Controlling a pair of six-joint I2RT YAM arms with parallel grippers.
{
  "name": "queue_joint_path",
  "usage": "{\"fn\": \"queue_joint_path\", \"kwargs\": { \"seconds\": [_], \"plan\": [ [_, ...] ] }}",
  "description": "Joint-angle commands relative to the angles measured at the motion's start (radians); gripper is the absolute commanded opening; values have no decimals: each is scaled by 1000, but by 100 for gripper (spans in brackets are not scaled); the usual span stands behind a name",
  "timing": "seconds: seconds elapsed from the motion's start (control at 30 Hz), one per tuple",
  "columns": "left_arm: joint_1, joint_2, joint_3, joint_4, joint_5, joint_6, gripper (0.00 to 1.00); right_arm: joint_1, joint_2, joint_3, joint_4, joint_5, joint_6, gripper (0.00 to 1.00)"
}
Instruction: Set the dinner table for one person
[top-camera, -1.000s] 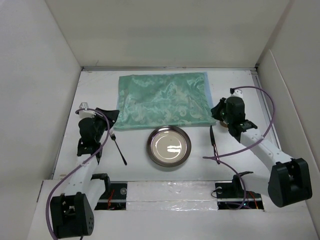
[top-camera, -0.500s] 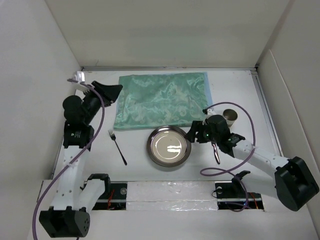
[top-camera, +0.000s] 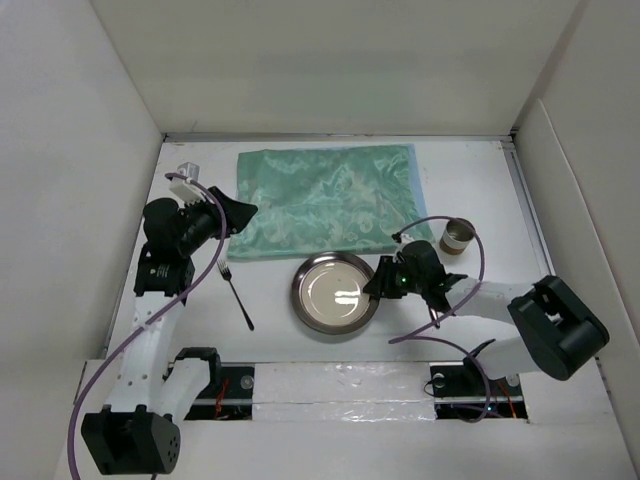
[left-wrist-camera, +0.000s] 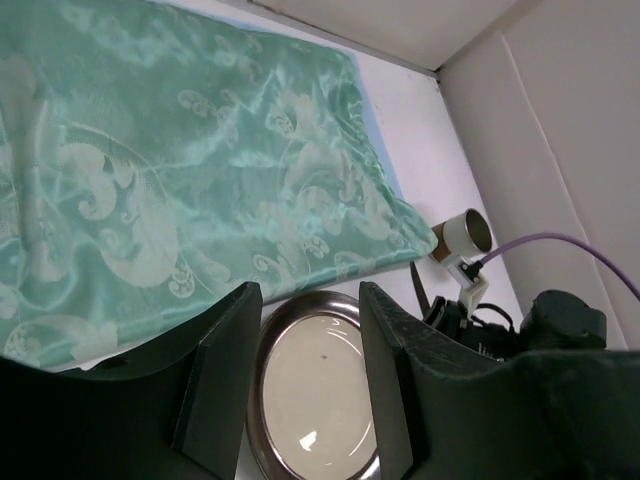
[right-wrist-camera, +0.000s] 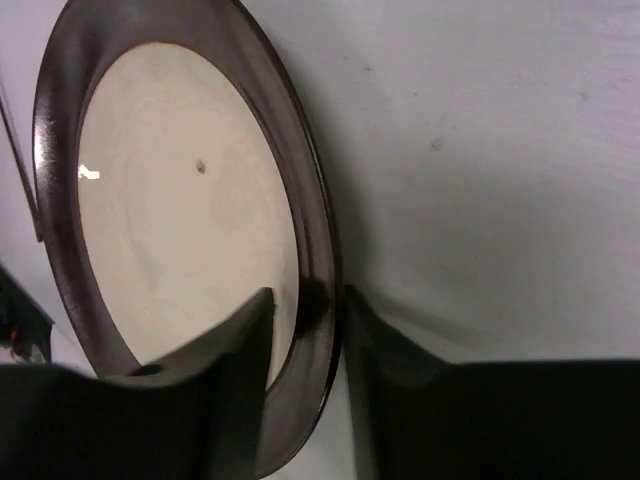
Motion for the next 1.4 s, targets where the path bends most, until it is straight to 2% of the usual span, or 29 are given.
{"fn": "queue_joint_path", "kwargs": {
  "seconds": [0.0,0.03,0.07,0.1,0.2,0.23,0.33,0.43,0.53,0.6,0.67,0.8,0.9,1.13,1.2,1.23,1.27,1.33,1.37],
  "plan": [
    [1,-30,25,28,44,53,41,-15,66,-35,99,-62,38,34],
    [1,-32,23,23,44,55,41,-28,76,-39,117,-85,46,27],
    [1,-35,19,25,47,55,41,-29,80,-39,125,-92,48,4],
    [1,-41,17,25,46,55,41,-44,68,-40,123,-96,49,0],
    [1,-35,32,6,20,64,42,-58,-19,-36,91,-139,49,0],
    [1,-36,34,5,17,67,42,-58,-103,-20,32,-142,48,0],
    [1,-42,31,8,24,62,42,-58,-243,100,-89,-113,25,0],
    [1,-27,35,11,38,58,42,-96,-245,228,-67,-127,26,0],
    [1,-29,23,25,43,50,42,-151,-113,346,-1,-229,26,0],
    [1,-27,28,17,32,53,42,-164,15,478,14,-198,20,0],
    [1,-30,28,11,26,55,42,-197,114,608,63,-262,35,0],
    [1,-42,28,8,7,59,42,-233,371,815,93,-276,92,0],
    [1,-45,26,5,10,61,42,-253,470,946,73,-285,124,0],
    [1,-41,26,6,15,59,42,-271,648,1060,-2,-225,146,0],
    [1,-36,31,5,12,61,42,-271,689,1069,-42,-202,134,4],
    [1,-33,29,5,12,61,42,-271,697,1066,-62,-190,115,9],
    [1,-33,26,5,16,61,42,-271,697,1042,-62,-181,112,21],
    [1,-36,26,8,17,58,42,-271,685,1011,-67,-149,94,36],
    [1,-32,28,8,15,58,42,-271,673,974,-68,-133,88,41]
  ]
}}
